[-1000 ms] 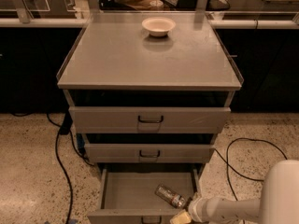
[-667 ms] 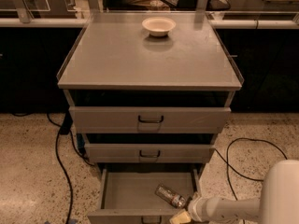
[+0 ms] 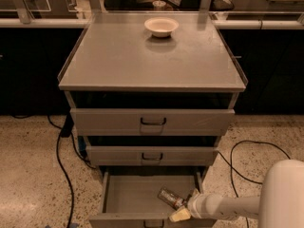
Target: Pick water bottle from bottom drawer and place on counter
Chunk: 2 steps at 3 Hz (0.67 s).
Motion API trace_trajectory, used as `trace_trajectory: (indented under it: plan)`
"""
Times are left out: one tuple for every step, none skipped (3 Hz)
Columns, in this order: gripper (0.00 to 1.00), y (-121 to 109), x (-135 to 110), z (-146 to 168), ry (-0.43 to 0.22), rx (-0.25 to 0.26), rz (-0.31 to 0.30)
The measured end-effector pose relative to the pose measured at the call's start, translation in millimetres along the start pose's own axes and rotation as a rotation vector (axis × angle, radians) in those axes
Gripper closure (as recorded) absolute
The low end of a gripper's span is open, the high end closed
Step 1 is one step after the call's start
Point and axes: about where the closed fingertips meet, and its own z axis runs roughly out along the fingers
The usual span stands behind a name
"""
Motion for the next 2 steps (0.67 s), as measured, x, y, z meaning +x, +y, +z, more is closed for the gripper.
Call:
trace_trajectory:
  plan:
    - [0.0, -9.3, -19.4, 17.9, -0.009, 0.003, -0.007]
    - [0.0, -13.5, -23.5, 28.3, -0.013, 0.011, 0.016]
